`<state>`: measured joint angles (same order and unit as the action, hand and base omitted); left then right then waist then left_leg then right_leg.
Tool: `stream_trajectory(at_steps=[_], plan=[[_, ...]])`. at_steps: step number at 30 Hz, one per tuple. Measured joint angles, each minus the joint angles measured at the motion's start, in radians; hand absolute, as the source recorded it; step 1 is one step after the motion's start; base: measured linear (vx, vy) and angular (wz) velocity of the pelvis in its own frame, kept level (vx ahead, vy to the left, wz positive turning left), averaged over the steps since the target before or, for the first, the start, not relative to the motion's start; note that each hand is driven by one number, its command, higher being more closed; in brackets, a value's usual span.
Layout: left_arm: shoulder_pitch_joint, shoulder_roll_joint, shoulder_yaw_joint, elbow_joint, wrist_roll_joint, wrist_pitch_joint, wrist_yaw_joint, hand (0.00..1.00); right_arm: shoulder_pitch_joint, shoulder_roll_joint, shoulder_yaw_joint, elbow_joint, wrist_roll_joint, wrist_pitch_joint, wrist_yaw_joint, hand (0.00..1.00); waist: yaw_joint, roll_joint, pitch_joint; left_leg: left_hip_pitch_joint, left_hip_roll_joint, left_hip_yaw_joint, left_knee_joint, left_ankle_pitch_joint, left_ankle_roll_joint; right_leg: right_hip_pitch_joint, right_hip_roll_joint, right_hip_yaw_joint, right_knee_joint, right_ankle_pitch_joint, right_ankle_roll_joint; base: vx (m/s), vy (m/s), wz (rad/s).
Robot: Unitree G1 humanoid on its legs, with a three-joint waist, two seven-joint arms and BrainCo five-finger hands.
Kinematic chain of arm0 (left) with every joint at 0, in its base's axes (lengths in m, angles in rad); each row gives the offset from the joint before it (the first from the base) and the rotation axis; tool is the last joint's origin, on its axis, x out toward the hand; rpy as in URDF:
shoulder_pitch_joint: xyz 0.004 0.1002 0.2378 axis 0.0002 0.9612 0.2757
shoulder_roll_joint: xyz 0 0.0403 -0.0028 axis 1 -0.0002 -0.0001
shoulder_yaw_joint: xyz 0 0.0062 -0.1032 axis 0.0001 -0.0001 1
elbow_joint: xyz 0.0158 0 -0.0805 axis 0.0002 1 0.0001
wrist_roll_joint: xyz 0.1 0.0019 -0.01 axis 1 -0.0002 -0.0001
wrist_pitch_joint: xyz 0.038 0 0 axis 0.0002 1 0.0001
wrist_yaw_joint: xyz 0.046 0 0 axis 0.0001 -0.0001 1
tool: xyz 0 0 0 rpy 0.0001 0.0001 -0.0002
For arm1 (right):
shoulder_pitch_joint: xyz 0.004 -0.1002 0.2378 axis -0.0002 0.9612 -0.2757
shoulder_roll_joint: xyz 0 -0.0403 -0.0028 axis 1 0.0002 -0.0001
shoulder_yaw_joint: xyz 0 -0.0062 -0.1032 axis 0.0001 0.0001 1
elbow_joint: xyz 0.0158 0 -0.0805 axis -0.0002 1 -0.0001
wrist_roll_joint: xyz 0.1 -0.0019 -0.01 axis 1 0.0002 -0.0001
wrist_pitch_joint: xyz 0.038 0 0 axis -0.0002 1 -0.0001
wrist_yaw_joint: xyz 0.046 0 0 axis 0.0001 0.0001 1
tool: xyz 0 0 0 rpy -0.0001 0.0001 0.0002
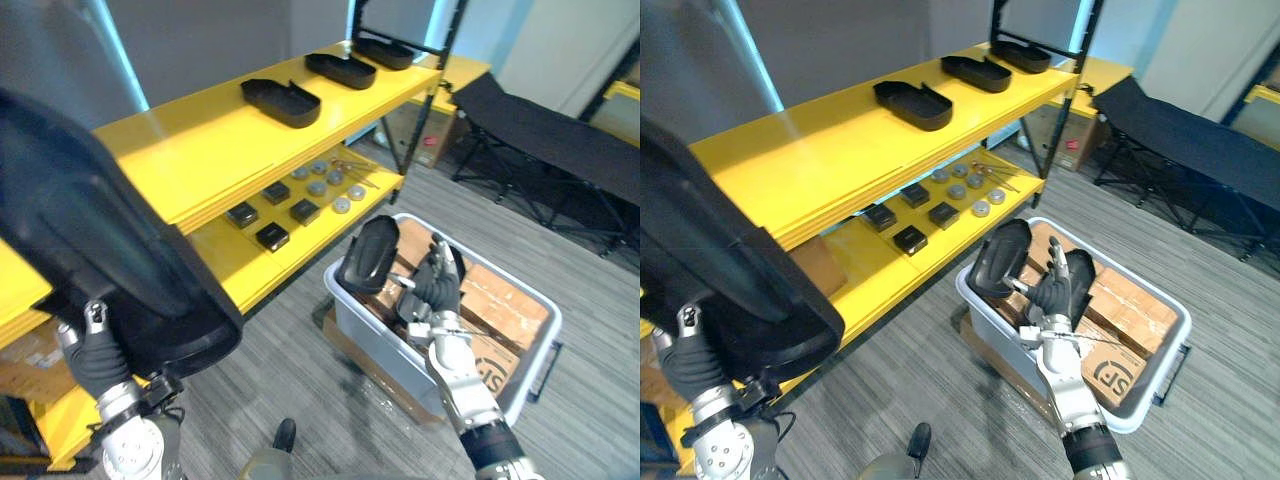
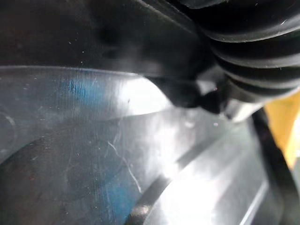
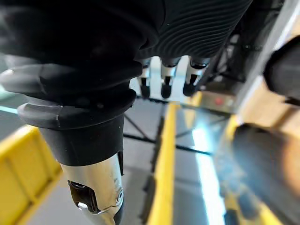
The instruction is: Walk over and take plastic housings, then place them on the shelf
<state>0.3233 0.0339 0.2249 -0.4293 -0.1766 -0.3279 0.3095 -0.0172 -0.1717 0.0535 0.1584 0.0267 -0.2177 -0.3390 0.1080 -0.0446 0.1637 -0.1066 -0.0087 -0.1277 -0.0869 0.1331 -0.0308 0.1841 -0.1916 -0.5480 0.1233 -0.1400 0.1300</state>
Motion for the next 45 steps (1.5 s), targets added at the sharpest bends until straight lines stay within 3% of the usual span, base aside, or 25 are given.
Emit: stream_trajectory(at_steps=[3,4,6,10,13,14,15,18,20,21,23,24,25,26,27,30,32,34,37,38,39,40,42,44,45], plan=[[-0.048,0.001,-0.024,0.037,-0.003,-0.002,-0.037,1.00,0.116,-0.002,-0.110,-0.079,-0.002,-0.003,0.014,0.00,-0.059,0.020,0.015,-0.044,0.060,0.288,0.047,-0.010,0.035,0.042,-0.010,-0.105,0.025,-0.003,0.005,-0.01,0.021,1.53],[-0.046,0.002,-0.035,0.044,-0.003,-0.001,-0.048,1.00,0.143,-0.003,-0.139,-0.081,-0.002,-0.004,0.016,0.00,-0.067,0.031,0.021,-0.046,0.072,0.365,0.072,0.012,0.046,0.049,-0.029,-0.109,0.064,-0.035,0.014,0.03,0.080,1.16],[-0.043,0.002,-0.045,0.057,-0.003,-0.001,-0.046,1.00,0.169,0.002,-0.149,-0.079,-0.001,-0.017,0.023,0.00,-0.063,0.021,0.028,-0.047,0.053,0.357,0.081,0.031,0.043,0.047,-0.061,-0.091,0.101,-0.067,0.021,0.04,0.046,0.40],[-0.018,0.004,-0.042,0.070,-0.002,0.001,-0.023,1.00,0.142,0.033,-0.131,-0.078,0.013,-0.092,0.052,0.00,-0.051,0.018,0.042,-0.049,0.050,0.384,0.117,0.016,0.044,0.040,-0.077,-0.040,0.113,-0.070,0.018,-0.01,0.028,-0.11],[-0.008,0.004,-0.044,0.071,-0.001,-0.001,-0.009,1.00,0.103,0.033,-0.122,-0.078,0.021,-0.136,0.056,0.00,-0.044,0.029,0.060,-0.086,0.065,0.391,0.233,-0.048,0.044,0.042,-0.079,-0.022,0.126,-0.085,0.024,-0.06,0.017,-0.13],[-0.010,0.002,-0.045,0.071,-0.001,-0.003,-0.004,1.00,0.085,0.032,-0.102,-0.069,0.032,-0.155,0.051,0.00,-0.042,0.030,0.065,-0.129,0.069,0.386,0.307,-0.088,0.046,0.034,-0.088,-0.021,0.141,-0.120,0.057,-0.11,0.033,0.09],[-0.009,-0.001,-0.047,0.071,-0.001,-0.003,-0.001,1.00,0.077,0.031,-0.097,-0.060,0.032,-0.163,0.046,0.00,-0.040,0.035,0.072,-0.142,0.072,0.382,0.333,-0.098,0.048,0.029,-0.091,-0.023,0.152,-0.130,0.048,-0.09,0.052,0.11],[-0.007,-0.001,-0.041,0.069,0.000,-0.004,-0.001,1.00,0.065,0.067,-0.087,-0.024,-0.005,-0.168,0.006,0.00,-0.004,0.026,0.092,-0.161,0.071,0.381,0.427,-0.157,0.055,0.058,-0.111,-0.034,0.158,-0.158,0.051,-0.01,0.095,0.11],[-0.007,0.000,-0.022,0.057,0.012,-0.008,-0.007,1.00,0.065,0.092,-0.077,-0.024,-0.005,-0.169,-0.007,0.00,0.010,0.002,0.090,-0.197,0.066,0.400,0.556,-0.235,0.088,0.078,-0.131,-0.061,0.157,-0.173,0.031,0.15,0.167,0.23],[-0.007,-0.001,-0.009,0.052,0.060,-0.016,-0.002,1.00,0.076,0.090,-0.069,-0.027,-0.015,-0.170,-0.008,0.00,0.014,0.014,0.083,-0.185,0.060,0.421,0.615,-0.329,0.102,0.094,-0.136,-0.053,0.230,-0.170,-0.017,0.31,0.270,0.66],[-0.025,0.012,-0.003,0.054,0.129,-0.018,0.002,1.00,0.092,0.087,-0.055,-0.024,-0.050,-0.171,-0.004,0.00,-0.007,-0.007,0.086,-0.167,0.014,0.370,0.606,-0.363,0.110,-0.006,-0.200,0.059,0.482,-0.080,-0.140,0.30,0.229,0.92],[-0.032,0.043,-0.003,0.050,0.166,-0.018,0.003,1.00,0.091,0.088,-0.051,-0.024,-0.050,-0.173,0.012,0.00,-0.018,-0.010,0.081,-0.149,-0.007,0.332,0.564,-0.363,0.111,-0.085,-0.192,0.167,0.617,-0.001,-0.142,0.29,0.173,1.00],[-0.053,0.085,-0.004,0.051,0.198,-0.016,0.014,1.00,0.089,0.089,-0.052,-0.024,-0.049,-0.180,0.021,0.00,-0.031,-0.010,0.081,-0.128,-0.021,0.286,0.526,-0.357,0.120,-0.152,-0.134,0.263,0.692,-0.055,-0.084,0.31,0.161,1.02],[-0.063,0.102,-0.004,0.051,0.213,-0.013,0.024,1.00,0.089,0.089,-0.052,-0.025,-0.049,-0.182,0.028,0.00,-0.038,-0.016,0.077,-0.109,-0.030,0.266,0.503,-0.348,0.120,-0.174,-0.105,0.290,0.705,-0.082,-0.063,0.43,0.137,1.11],[-0.093,0.127,-0.004,0.055,0.234,0.000,0.039,1.00,0.095,0.089,-0.058,-0.032,-0.046,-0.192,0.044,0.00,-0.050,-0.014,0.077,-0.048,-0.050,0.227,0.445,-0.327,0.119,-0.204,-0.048,0.324,0.668,-0.127,-0.056,0.40,0.094,0.85],[-0.148,0.150,-0.007,0.057,0.231,0.010,0.071,1.00,0.099,0.085,-0.072,-0.068,-0.041,-0.206,0.082,0.00,-0.052,-0.004,0.068,0.023,-0.072,0.179,0.400,-0.324,0.119,-0.274,0.008,0.330,0.496,-0.163,-0.064,0.41,0.069,0.63],[-0.187,0.157,-0.011,0.064,0.231,0.031,0.081,1.00,0.096,0.073,-0.071,-0.074,-0.045,-0.215,0.081,0.00,-0.056,0.012,0.064,0.038,-0.071,0.145,0.402,-0.331,0.110,-0.347,0.037,0.384,0.394,-0.158,-0.058,0.36,0.026,0.63],[-0.202,0.155,-0.018,0.091,0.232,0.047,0.084,1.00,0.097,0.067,-0.073,-0.074,-0.044,-0.216,0.077,0.00,-0.071,0.028,0.062,0.063,-0.070,0.106,0.409,-0.342,0.090,-0.393,0.044,0.446,0.314,-0.132,-0.023,0.25,-0.050,0.65],[-0.179,0.155,-0.038,0.122,0.231,0.050,0.093,1.00,0.104,0.066,-0.072,-0.074,-0.050,-0.217,0.065,0.00,-0.070,0.021,0.054,0.141,-0.065,0.071,0.415,-0.379,0.030,-0.390,0.055,0.498,0.194,-0.012,-0.030,0.34,-0.183,0.63],[-0.159,0.155,-0.043,0.116,0.232,0.050,0.096,1.00,0.104,0.065,-0.073,-0.079,-0.053,-0.216,0.048,0.00,-0.074,-0.001,0.027,0.146,-0.066,0.059,0.425,-0.405,-0.004,-0.389,0.062,0.502,0.138,0.142,-0.047,0.42,-0.332,0.83],[-0.154,0.155,-0.043,0.114,0.231,0.049,0.096,1.00,0.104,0.064,-0.074,-0.085,-0.054,-0.213,0.040,0.00,-0.075,-0.016,0.016,0.147,-0.069,0.056,0.433,-0.425,-0.011,-0.388,0.066,0.500,0.124,0.198,-0.048,0.35,-0.290,0.66],[-0.134,0.122,-0.045,0.117,0.221,0.047,0.096,1.00,0.091,0.038,-0.076,-0.089,-0.054,-0.200,0.031,0.00,-0.063,0.026,0.010,0.159,-0.025,0.055,0.447,-0.465,-0.007,-0.361,0.098,0.482,0.114,0.159,-0.047,0.34,-0.258,0.19],[-0.090,0.083,-0.049,0.118,0.212,0.047,0.094,1.00,0.070,0.013,-0.088,-0.110,-0.050,-0.175,0.027,0.00,-0.067,0.084,0.000,0.160,0.027,0.061,0.454,-0.469,-0.023,-0.333,0.141,0.460,0.082,0.148,-0.072,0.30,-0.209,0.10],[-0.094,0.064,-0.059,0.119,0.213,0.047,0.072,1.00,0.081,-0.004,-0.123,-0.112,-0.045,-0.168,0.027,0.00,-0.075,0.109,0.013,0.129,0.046,0.091,0.589,-0.453,-0.049,-0.274,0.151,0.437,0.064,0.128,-0.090,0.22,-0.172,0.26],[-0.101,0.064,-0.061,0.118,0.212,0.046,0.058,1.00,0.099,-0.015,-0.144,-0.113,-0.045,-0.165,0.020,0.00,-0.079,0.102,0.021,0.079,0.055,0.128,0.738,-0.401,-0.080,-0.219,0.137,0.435,0.043,0.119,-0.096,0.21,-0.137,0.17]])
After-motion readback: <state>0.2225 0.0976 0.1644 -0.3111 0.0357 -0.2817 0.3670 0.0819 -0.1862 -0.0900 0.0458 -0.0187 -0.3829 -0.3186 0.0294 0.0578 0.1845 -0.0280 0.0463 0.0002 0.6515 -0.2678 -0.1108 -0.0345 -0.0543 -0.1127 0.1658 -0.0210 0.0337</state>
